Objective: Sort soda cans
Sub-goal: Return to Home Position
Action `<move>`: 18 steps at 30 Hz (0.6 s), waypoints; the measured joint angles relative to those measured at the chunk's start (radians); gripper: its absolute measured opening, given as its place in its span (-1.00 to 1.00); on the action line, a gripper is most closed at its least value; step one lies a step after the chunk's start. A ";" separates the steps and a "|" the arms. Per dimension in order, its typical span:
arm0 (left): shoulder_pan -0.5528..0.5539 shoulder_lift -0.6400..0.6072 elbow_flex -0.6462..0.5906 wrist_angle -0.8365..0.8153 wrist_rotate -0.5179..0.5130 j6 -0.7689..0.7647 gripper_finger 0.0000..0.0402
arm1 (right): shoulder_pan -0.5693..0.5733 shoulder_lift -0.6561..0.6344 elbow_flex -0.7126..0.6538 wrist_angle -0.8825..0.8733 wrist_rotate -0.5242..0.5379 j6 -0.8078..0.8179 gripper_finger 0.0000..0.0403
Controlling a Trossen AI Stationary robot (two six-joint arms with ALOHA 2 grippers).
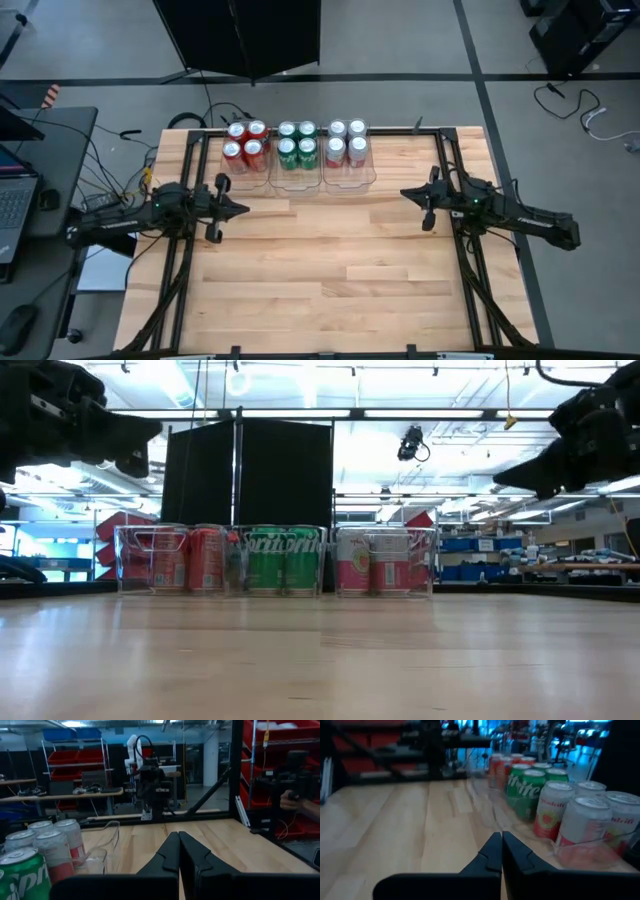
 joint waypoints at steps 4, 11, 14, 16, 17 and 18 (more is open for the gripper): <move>0.000 -0.078 0.000 -0.053 0.024 -0.018 -1.00 | 0.015 0.012 -0.072 0.221 0.016 0.013 -1.00; 0.000 -0.077 0.000 -0.070 -0.002 -0.057 -1.00 | 0.032 0.070 -0.075 0.249 0.107 0.039 -1.00; 0.000 -0.077 0.000 -0.075 -0.057 -0.072 -1.00 | 0.035 0.075 -0.075 0.250 0.109 0.034 -1.00; 0.000 -0.077 0.000 -0.077 -0.076 -0.081 -0.99 | 0.035 0.073 -0.075 0.252 0.130 0.034 -1.00; 0.000 -0.077 0.000 -0.085 -0.077 -0.084 -0.99 | 0.035 0.072 -0.075 0.254 0.143 0.034 -1.00; 0.000 -0.078 0.000 -0.102 -0.078 -0.087 -0.99 | 0.035 0.071 -0.075 0.258 0.158 0.035 -1.00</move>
